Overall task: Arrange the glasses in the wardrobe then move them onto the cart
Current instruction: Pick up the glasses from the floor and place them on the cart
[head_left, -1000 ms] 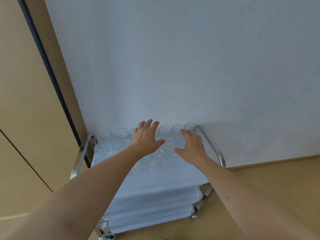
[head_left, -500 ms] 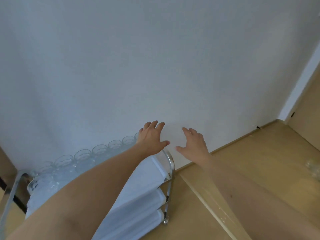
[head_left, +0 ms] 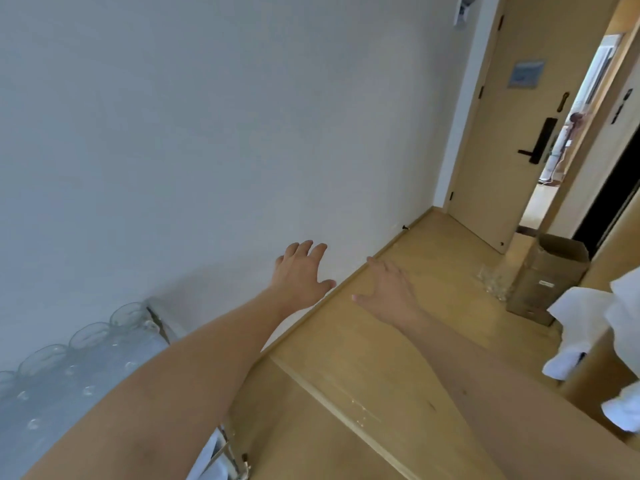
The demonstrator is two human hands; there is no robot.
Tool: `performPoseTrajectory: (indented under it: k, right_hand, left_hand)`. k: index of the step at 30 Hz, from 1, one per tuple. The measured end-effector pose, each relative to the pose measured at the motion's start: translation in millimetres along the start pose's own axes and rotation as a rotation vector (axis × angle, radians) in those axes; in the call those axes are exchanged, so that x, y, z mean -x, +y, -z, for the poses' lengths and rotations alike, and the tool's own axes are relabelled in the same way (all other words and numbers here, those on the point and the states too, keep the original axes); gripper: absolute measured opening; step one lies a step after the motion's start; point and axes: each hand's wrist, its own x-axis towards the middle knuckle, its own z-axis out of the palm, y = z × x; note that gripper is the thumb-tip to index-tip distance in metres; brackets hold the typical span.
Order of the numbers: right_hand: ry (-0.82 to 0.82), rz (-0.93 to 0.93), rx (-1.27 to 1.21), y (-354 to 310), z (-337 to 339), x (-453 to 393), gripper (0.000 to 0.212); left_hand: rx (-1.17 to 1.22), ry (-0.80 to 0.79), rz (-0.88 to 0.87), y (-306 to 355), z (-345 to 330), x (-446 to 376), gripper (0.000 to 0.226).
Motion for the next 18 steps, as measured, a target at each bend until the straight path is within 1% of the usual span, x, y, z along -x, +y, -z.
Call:
performPoseTrajectory:
  k: [4, 9, 13, 18]
  right_hand:
    - [0.023, -0.08, 0.053, 58.2, 25.4, -13.6, 0.092]
    - [0.034, -0.167, 0.093, 108.6, 42.6, -20.9, 0.09]
    - [0.056, -0.226, 0.106, 133.6, 47.7, -32.6, 0.091]
    - [0.087, -0.311, 0.135, 154.3, 45.8, -62.6, 0.091]
  left_hand:
    - [0.049, -0.015, -0.08, 54.0, -25.5, -42.4, 0.081]
    - [0.089, -0.055, -0.161, 101.6, -56.8, -79.4, 0.081]
    - [0.126, -0.059, -0.24, 123.1, -74.3, -110.6, 0.079]
    - [0.164, -0.046, -0.337, 133.7, -97.8, -158.8, 0.079]
